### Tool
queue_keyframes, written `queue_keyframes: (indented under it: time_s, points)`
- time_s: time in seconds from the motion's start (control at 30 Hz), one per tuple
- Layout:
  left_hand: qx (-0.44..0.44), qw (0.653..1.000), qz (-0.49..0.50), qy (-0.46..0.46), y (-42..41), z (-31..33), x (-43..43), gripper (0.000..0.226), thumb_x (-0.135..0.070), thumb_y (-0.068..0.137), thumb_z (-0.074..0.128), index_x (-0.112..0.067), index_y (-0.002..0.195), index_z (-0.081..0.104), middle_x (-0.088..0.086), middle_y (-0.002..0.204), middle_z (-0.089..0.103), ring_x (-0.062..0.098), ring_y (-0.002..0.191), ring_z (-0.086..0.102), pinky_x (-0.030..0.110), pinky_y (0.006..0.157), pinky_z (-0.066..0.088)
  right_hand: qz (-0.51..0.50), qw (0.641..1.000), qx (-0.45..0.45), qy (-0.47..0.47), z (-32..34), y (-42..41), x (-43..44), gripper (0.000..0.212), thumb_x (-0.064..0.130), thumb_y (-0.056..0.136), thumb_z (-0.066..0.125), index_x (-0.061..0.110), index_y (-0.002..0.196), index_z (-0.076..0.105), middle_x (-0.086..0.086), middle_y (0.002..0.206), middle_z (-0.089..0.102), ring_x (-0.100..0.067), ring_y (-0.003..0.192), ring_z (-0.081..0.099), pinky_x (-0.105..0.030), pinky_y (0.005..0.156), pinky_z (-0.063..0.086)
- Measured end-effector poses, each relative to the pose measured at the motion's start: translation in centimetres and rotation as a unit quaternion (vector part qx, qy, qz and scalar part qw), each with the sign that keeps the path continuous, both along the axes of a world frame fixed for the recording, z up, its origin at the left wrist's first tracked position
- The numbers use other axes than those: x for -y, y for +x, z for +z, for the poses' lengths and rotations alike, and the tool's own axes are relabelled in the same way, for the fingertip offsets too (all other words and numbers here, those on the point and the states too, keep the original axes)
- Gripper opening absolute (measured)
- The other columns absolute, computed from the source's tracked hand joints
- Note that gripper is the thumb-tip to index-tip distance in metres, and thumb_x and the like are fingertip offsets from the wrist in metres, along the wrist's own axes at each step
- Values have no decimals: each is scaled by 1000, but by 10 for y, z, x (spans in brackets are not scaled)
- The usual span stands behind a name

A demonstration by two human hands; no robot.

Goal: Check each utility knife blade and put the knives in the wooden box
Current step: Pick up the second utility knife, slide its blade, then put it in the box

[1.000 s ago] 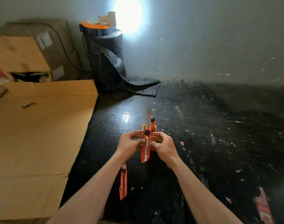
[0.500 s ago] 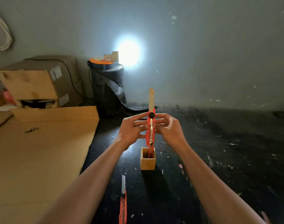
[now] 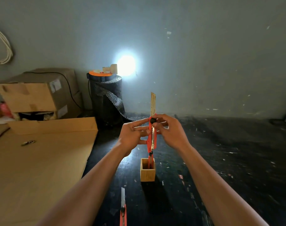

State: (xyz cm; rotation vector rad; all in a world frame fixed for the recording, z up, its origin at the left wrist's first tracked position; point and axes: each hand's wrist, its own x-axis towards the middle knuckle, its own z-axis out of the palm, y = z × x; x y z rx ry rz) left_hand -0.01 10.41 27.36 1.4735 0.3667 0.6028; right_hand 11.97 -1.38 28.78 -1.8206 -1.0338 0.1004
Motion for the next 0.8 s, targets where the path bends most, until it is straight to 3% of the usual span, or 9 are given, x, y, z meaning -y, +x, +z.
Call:
queue_keyframes:
  time_s: [0.17, 0.3, 0.53, 0.63, 0.8]
  points:
    - [-9, 1000, 0, -3, 1, 4, 3, 43, 13, 90, 67, -10, 125, 71, 6, 90, 82, 19, 75, 81, 28, 55, 61, 7, 1000, -3, -6, 1, 0, 5, 23, 14, 98, 65, 22, 119, 72, 1, 115, 74, -17, 105, 69, -40, 93, 59]
    - [4, 1000, 2, -24, 1, 10, -4, 43, 12, 90, 65, -14, 124, 72, 12, 105, 81, 29, 91, 80, 36, 64, 65, 20, 999, -6, -25, -4, -5, 8, 24, 17, 97, 66, 23, 119, 71, 2, 114, 74, -17, 103, 70, -43, 92, 60]
    - [-6, 999, -14, -34, 1, 12, -7, 42, 6, 93, 65, -17, 127, 71, 7, 109, 80, 25, 95, 79, 36, 68, 65, 19, 999, -9, -36, -12, -11, 15, 23, 19, 95, 68, 25, 117, 72, 6, 113, 74, -12, 103, 70, -39, 95, 59]
    - [-6, 999, 7, -34, 2, 16, -9, 40, 5, 92, 68, -16, 127, 71, 2, 98, 83, 21, 87, 81, 31, 61, 64, 30, 998, 2, -59, -18, -15, 20, 21, 19, 93, 71, 28, 112, 73, 10, 108, 74, -7, 93, 70, -37, 89, 61]
    - [-21, 1000, 16, 4, 7, 22, -4, 42, 8, 92, 67, -14, 128, 70, -6, 89, 83, 18, 80, 81, 30, 59, 64, 18, 999, 3, -48, -24, -20, 22, 24, 23, 93, 72, 28, 116, 69, 15, 110, 70, -5, 99, 66, -35, 94, 58]
